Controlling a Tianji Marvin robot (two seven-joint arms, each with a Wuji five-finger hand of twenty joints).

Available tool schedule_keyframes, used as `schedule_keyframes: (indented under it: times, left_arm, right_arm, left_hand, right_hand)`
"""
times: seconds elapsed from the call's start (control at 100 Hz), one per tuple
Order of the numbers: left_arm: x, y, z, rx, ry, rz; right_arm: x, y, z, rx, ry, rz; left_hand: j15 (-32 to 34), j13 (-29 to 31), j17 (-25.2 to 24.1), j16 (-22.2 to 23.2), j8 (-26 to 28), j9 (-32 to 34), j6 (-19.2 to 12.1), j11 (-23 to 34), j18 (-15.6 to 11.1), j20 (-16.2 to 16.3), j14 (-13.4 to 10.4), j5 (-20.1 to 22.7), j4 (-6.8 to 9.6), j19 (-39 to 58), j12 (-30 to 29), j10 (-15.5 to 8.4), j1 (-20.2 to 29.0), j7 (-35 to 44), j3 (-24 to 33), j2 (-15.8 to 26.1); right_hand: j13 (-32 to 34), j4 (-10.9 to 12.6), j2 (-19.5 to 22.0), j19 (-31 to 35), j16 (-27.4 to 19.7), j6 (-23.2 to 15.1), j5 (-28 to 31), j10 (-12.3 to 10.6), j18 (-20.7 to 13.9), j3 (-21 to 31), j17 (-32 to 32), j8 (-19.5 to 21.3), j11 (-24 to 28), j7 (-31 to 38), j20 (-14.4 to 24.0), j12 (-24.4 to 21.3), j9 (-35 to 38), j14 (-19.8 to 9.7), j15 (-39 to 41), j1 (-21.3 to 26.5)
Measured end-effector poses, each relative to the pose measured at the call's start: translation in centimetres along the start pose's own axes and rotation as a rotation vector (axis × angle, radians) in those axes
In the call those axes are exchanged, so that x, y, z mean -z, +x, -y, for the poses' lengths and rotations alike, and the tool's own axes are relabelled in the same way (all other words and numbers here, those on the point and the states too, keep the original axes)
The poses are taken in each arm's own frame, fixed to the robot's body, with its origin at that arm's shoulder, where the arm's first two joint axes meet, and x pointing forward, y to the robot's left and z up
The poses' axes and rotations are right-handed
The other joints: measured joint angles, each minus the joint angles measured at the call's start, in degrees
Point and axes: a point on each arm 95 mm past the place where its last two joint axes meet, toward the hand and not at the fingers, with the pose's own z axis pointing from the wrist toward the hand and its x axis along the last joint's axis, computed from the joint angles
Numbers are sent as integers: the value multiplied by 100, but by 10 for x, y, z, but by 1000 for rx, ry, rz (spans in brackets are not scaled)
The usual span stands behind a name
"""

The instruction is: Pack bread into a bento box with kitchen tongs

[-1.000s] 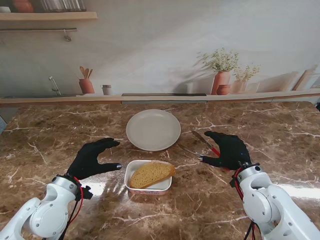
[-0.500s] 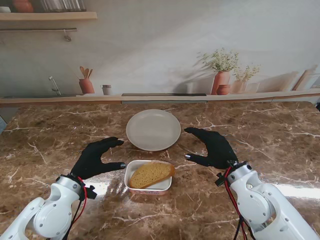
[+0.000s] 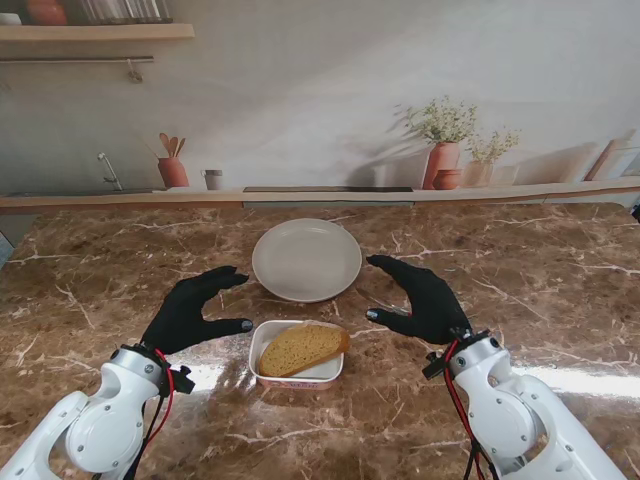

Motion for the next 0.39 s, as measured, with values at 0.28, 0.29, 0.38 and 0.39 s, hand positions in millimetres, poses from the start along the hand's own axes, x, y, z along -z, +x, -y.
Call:
schedule_keyframes:
  times: [0.28,0.29,0.38,0.39]
  left_arm:
    - [-1,2,1,5,7,-4]
    - [-1,2,1,5,7,-4]
    - [0,2,1,6,10,-4]
    - [0,2,1,6,10,-4]
  right_arm:
    - [8,3,4,-5,13,4]
    - [8,3,4,-5,13,4]
    - [8,3,4,-4,14,3]
    - [8,3,4,-4,14,3]
  left_hand:
    - [0,0,0,-14,0,0,0,0,0,-10,-1,-1,0,-66,-1,-1,0,-1,-68,-1]
    - [0,0,0,-14,0,0,0,0,0,-10,-1,-1,0,-66,-1,-1,0,-1,-68,31]
    - [0,0,0,-16,0,0,0,0,0,-12,-1,-1,0,-66,-1,-1,2,-1,-67,105]
    - [0,0,0,-16,0,0,0,0,0,-12,-1,-1,0,-66,-1,-1,2,-1,-67,105]
  right_hand:
    - [0,0,1,0,0,1,0,3,0,-3,-1,0,0,0,-4,-1,0,1,0,0]
    - [0,0,1,0,0,1,0,3,0,-3,-1,0,0,0,-4,-1,0,1,0,0]
    - [0,0,2,0,0,1,0,3,0,-3,-1,0,0,0,-5,-1,0,1,0,0]
    - [0,0,2,0,0,1,0,3,0,-3,-3,0,0,0,-5,-1,0,1,0,0]
